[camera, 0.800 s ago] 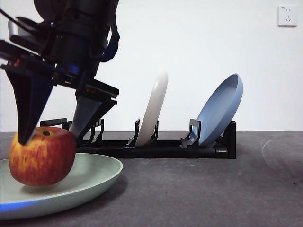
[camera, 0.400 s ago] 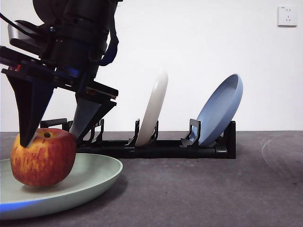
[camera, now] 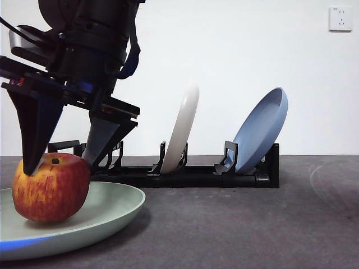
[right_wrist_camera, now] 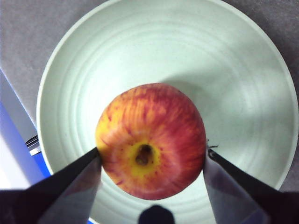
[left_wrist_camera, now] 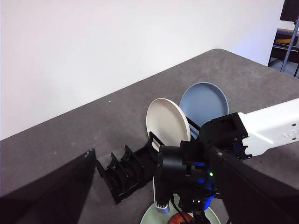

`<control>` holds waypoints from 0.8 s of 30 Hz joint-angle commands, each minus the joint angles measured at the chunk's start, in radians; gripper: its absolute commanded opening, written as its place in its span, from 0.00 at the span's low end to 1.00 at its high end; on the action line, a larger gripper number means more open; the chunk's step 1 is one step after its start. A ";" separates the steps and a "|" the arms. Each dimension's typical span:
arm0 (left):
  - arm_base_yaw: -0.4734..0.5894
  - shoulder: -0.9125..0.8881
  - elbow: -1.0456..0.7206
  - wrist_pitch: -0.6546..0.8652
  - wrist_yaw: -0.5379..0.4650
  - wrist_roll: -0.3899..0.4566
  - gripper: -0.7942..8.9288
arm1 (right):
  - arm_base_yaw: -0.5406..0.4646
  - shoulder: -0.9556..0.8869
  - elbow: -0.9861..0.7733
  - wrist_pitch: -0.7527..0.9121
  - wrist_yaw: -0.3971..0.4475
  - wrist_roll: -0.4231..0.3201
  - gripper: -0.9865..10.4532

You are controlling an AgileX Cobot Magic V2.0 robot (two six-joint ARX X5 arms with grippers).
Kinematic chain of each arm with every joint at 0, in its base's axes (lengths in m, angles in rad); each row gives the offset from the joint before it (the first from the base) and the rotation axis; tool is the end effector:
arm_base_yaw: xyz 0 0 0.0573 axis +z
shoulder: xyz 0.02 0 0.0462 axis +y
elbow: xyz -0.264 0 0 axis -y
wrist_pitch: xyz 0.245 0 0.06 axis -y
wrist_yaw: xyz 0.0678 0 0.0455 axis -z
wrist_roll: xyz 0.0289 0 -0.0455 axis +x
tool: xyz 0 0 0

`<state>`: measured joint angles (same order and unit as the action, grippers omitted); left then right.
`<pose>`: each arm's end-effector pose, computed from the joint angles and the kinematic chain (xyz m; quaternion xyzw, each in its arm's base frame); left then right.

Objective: Take the green plate from the plate rack,put the plate on the table,take the apple from the table,put the apple in the plate

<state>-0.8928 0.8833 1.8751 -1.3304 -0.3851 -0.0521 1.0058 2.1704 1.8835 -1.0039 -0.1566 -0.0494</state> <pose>0.0245 -0.0131 0.5140 0.0756 0.1417 -0.2439 0.9564 0.2358 0.3804 0.2171 -0.2642 0.5371 0.4520 0.6614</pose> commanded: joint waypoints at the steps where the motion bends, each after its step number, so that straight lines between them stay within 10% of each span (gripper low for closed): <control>1: 0.002 -0.004 -0.004 -0.002 0.000 0.004 0.50 | 0.002 0.021 -0.002 0.010 0.000 -0.008 0.07; 20: 0.002 -0.004 -0.004 -0.002 0.000 0.004 0.50 | 0.002 0.066 -0.002 0.011 -0.011 -0.006 0.08; 24: 0.002 -0.004 -0.004 -0.002 0.000 0.004 0.50 | 0.002 0.066 -0.002 0.009 -0.010 -0.002 0.28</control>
<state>-0.8928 0.8833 1.8751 -1.3304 -0.3851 -0.0521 1.0046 2.1925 1.8923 -0.9939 -0.1646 -0.0490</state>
